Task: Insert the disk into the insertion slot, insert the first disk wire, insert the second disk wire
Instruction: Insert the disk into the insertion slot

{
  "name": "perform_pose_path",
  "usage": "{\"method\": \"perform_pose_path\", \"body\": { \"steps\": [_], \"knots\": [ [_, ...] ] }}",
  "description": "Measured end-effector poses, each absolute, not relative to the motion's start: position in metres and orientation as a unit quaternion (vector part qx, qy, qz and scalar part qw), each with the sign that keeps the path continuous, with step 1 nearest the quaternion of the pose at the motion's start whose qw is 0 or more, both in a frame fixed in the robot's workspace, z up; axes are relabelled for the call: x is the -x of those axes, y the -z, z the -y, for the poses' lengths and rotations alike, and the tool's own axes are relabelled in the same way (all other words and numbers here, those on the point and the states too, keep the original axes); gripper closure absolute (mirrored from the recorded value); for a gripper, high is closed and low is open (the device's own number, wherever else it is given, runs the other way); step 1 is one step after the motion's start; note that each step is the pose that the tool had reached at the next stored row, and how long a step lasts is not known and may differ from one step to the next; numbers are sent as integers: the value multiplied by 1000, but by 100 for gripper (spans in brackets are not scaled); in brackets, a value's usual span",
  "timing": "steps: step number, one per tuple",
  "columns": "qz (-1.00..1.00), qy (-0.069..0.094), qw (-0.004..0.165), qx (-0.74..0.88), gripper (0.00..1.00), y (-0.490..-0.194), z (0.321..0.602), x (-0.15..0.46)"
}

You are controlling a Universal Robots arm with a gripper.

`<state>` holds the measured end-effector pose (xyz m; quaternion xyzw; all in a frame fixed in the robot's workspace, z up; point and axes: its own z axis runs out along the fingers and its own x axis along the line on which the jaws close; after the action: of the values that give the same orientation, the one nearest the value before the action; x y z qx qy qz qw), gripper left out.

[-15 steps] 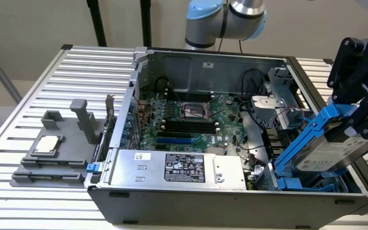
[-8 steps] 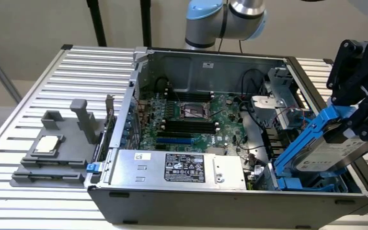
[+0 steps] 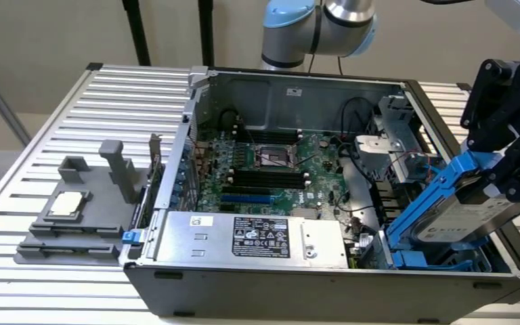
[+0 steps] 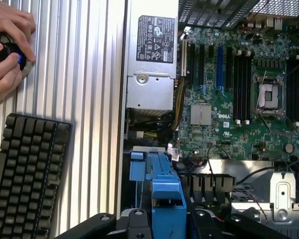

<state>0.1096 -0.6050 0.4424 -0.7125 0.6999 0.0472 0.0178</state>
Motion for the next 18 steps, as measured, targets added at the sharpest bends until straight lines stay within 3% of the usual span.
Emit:
{"method": "perform_pose_path", "body": {
  "steps": [18],
  "knots": [
    [-699,-54,25,712,67,-435,607,-111]
  ]
}}
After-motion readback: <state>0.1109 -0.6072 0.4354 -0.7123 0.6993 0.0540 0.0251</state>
